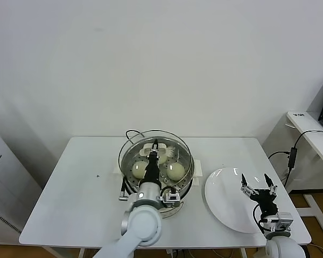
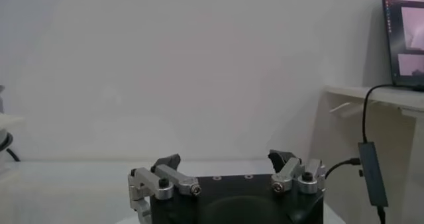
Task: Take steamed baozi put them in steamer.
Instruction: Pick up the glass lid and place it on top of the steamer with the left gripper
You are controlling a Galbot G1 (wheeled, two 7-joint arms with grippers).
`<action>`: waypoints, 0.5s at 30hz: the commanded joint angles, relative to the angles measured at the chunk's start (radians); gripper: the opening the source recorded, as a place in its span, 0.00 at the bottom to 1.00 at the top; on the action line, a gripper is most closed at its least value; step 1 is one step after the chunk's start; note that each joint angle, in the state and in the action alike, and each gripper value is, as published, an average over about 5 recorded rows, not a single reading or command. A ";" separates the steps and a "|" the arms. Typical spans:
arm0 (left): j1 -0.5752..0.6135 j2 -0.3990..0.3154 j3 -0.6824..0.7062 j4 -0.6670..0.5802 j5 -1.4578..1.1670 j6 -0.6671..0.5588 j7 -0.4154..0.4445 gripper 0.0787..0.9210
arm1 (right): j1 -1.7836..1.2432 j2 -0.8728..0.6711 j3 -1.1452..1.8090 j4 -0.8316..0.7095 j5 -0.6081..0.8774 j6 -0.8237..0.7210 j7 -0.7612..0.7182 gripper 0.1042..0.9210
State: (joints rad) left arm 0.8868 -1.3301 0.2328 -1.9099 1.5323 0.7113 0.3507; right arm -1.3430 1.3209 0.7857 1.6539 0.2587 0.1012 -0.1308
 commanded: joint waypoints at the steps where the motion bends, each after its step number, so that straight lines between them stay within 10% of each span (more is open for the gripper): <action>1: 0.006 -0.030 0.011 0.046 0.019 -0.002 -0.002 0.04 | 0.000 0.002 0.001 -0.003 -0.001 0.003 -0.002 0.88; 15: 0.021 -0.038 0.005 0.065 0.016 -0.015 -0.015 0.04 | 0.003 0.007 0.004 -0.012 -0.007 0.008 -0.005 0.88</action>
State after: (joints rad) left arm 0.9068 -1.3575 0.2362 -1.8610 1.5457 0.6990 0.3383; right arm -1.3403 1.3276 0.7881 1.6423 0.2525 0.1076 -0.1351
